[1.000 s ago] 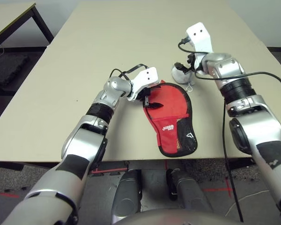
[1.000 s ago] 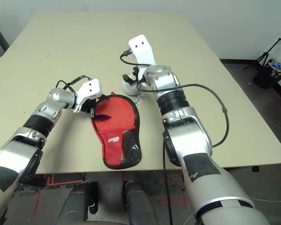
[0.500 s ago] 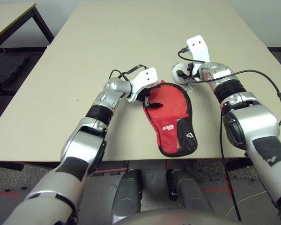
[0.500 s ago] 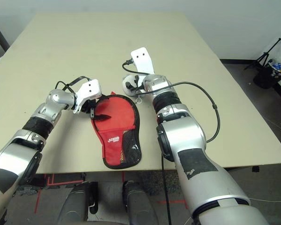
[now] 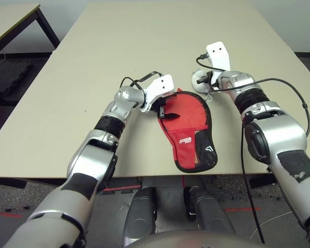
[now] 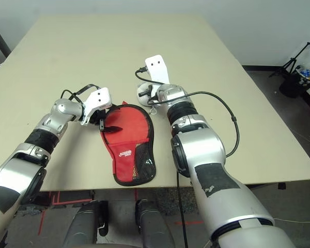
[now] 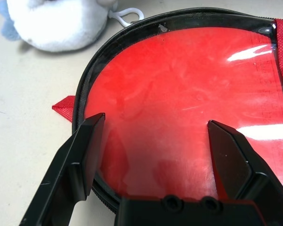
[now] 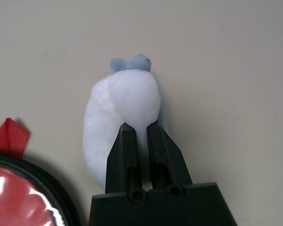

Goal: Store the ping-pong paddle in its case and zip it.

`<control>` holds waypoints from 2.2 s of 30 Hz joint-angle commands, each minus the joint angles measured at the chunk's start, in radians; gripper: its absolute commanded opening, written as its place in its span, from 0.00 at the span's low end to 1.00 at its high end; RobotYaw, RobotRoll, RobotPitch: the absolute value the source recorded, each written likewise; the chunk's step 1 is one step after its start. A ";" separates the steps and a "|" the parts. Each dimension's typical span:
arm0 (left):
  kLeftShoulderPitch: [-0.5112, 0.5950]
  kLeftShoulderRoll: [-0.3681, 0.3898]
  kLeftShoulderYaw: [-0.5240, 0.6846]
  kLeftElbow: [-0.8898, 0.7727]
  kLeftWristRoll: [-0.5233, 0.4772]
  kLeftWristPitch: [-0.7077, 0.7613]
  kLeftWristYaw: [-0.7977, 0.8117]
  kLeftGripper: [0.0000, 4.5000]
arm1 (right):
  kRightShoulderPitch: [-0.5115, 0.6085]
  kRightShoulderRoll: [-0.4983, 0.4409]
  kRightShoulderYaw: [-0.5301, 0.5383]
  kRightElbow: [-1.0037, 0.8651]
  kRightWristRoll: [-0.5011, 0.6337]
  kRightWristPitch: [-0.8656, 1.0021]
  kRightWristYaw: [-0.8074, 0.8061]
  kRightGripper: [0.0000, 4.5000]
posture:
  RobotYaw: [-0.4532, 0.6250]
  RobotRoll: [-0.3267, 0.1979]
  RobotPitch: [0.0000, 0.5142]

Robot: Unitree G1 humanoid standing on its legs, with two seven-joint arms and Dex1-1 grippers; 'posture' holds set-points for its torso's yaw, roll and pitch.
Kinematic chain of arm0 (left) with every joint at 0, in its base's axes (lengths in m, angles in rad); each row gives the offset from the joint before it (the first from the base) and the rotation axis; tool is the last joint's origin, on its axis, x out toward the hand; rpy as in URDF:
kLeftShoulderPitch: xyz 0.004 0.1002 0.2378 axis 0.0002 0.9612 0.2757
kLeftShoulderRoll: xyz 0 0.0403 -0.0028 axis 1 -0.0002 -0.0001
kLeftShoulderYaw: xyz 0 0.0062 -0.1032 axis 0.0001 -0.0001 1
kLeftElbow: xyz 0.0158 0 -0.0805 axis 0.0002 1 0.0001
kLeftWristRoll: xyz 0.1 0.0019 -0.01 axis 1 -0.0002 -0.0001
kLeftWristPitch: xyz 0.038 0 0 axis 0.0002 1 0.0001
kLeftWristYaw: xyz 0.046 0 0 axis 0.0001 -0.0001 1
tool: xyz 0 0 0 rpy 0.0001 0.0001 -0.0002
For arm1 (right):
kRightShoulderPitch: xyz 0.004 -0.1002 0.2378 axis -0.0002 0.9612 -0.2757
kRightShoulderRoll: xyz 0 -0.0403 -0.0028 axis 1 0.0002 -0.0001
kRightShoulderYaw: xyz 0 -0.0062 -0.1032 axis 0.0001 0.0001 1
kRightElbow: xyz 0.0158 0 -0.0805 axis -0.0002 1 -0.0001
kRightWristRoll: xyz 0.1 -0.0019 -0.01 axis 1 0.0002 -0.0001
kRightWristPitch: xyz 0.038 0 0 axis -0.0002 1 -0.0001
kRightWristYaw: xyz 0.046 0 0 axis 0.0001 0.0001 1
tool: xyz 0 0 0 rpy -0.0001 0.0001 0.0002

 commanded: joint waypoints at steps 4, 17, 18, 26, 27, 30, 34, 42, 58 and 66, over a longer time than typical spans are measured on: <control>0.030 0.000 -0.040 0.051 0.032 0.017 0.011 1.00 | 0.045 -0.115 0.118 -0.084 -0.113 0.034 0.144 0.00 | 0.42 0.62 0.26; 0.020 -0.012 -0.046 0.100 0.041 -0.003 0.019 1.00 | 0.483 -0.479 0.240 -1.196 -0.033 0.648 0.620 0.00 | 0.36 0.62 0.29; 0.018 -0.013 -0.047 0.105 0.042 -0.004 0.020 1.00 | 0.506 -0.496 0.239 -1.266 -0.012 0.692 0.634 0.00 | 0.36 0.62 0.29; 0.000 -0.018 -0.054 0.143 0.052 -0.018 0.026 1.00 | 0.706 -0.738 0.267 -1.733 0.196 0.861 0.758 0.00 | 0.33 0.62 0.31; -0.003 -0.020 -0.055 0.148 0.053 -0.020 0.028 1.00 | 0.734 -0.778 0.266 -1.775 0.222 0.865 0.774 0.00 | 0.33 0.62 0.31; -0.010 -0.023 -0.057 0.161 0.054 -0.026 0.030 1.00 | 0.798 -0.868 0.259 -1.861 0.287 0.872 0.799 0.00 | 0.32 0.62 0.31; -0.013 -0.028 -0.060 0.173 0.056 -0.031 0.033 1.00 | 0.882 -0.946 0.259 -1.962 0.366 0.867 0.813 0.00 | 0.31 0.62 0.32; -0.025 -0.034 -0.067 0.189 0.055 -0.038 0.035 1.00 | 1.068 -1.054 0.250 -2.149 0.477 0.854 0.804 0.00 | 0.31 0.62 0.33; -0.035 -0.040 -0.071 0.203 0.059 -0.050 0.039 1.00 | 1.427 -1.236 0.250 -2.274 0.522 0.626 0.724 0.00 | 0.30 0.62 0.32; -0.031 -0.043 -0.071 0.201 0.055 -0.053 0.039 1.00 | 1.316 -1.194 0.220 -2.205 0.558 0.614 0.783 0.00 | 0.29 0.62 0.30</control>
